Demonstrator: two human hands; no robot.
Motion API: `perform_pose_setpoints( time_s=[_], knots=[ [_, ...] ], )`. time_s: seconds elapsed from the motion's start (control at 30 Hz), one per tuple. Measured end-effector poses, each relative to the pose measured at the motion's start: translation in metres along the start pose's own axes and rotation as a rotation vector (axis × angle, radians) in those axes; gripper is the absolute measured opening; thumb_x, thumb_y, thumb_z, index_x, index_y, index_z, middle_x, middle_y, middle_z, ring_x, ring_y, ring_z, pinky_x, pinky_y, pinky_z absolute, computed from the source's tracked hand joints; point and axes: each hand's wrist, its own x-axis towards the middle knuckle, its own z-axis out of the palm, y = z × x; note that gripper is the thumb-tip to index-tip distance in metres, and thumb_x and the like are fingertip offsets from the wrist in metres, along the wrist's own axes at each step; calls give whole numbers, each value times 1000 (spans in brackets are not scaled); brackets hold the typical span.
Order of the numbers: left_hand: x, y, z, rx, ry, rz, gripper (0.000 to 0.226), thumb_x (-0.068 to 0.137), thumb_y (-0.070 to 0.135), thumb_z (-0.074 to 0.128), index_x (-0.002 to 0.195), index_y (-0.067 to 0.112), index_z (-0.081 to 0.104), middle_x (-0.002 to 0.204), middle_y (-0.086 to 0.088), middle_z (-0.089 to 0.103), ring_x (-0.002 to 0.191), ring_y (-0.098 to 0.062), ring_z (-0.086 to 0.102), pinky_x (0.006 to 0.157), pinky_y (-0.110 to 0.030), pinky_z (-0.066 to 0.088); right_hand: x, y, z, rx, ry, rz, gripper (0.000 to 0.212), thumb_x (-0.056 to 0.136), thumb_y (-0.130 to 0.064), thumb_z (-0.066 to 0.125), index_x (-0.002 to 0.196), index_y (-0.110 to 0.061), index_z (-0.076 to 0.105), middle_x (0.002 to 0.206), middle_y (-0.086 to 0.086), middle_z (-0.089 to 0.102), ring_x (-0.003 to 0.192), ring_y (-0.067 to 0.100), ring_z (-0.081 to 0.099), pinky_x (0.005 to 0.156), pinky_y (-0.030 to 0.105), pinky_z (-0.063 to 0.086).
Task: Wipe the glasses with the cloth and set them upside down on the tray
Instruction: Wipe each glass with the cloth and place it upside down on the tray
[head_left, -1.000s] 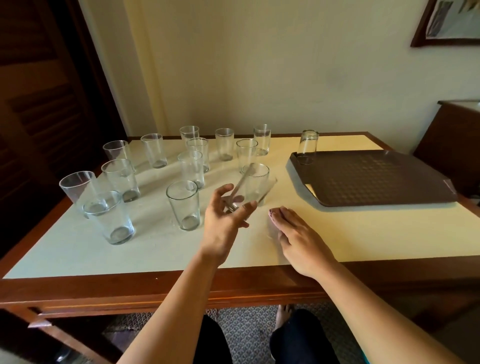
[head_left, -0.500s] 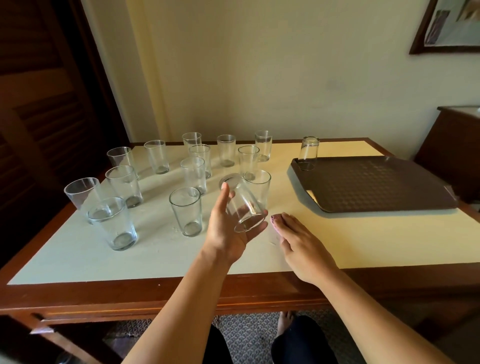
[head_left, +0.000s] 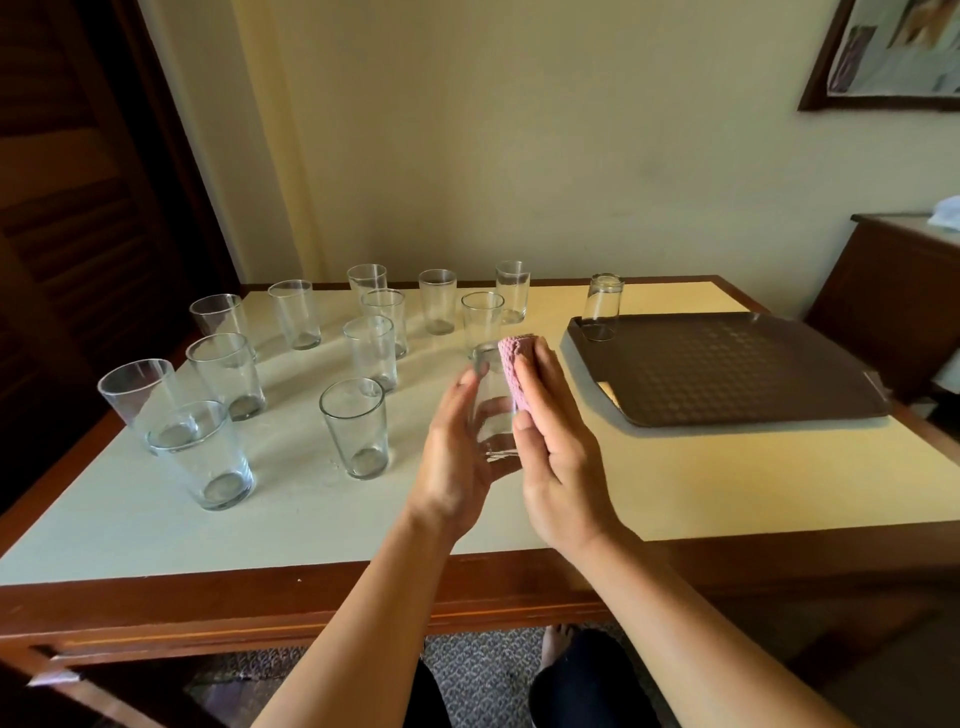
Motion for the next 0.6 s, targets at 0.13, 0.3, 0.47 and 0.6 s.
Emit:
perform_pose_setpoints(
  time_s=[0.13,0.3,0.47,0.6],
  knots=[
    [1,3,-3,-79,4,50,57,105,46,51,146,6,55,138,-18,65,115,-31,68,92,-41,59,-28,1,4,10,-14,-48,45,103,5,44,148,5,44,164,19,30,155,33,24,119,58,34],
    [-2,-3,5,-21,-36,67,57,103,47,49,144,9,59,115,-8,70,84,-11,65,77,-27,54,-7,-5,-4,68,15,-13,42,105,-2,42,146,4,48,163,19,31,155,34,25,119,59,33],
    [0,6,11,-101,-32,17,51,111,45,32,134,15,66,121,-11,74,104,-24,72,82,-37,60,-8,-6,-7,109,-8,6,43,106,-3,41,148,3,45,166,16,28,155,35,24,118,61,33],
    [-1,9,10,-28,-31,96,60,102,36,62,152,8,45,128,-16,71,89,-27,70,84,-43,57,-23,-11,-12,197,26,39,45,103,5,42,147,4,44,163,16,34,154,33,27,119,58,34]
  ],
)
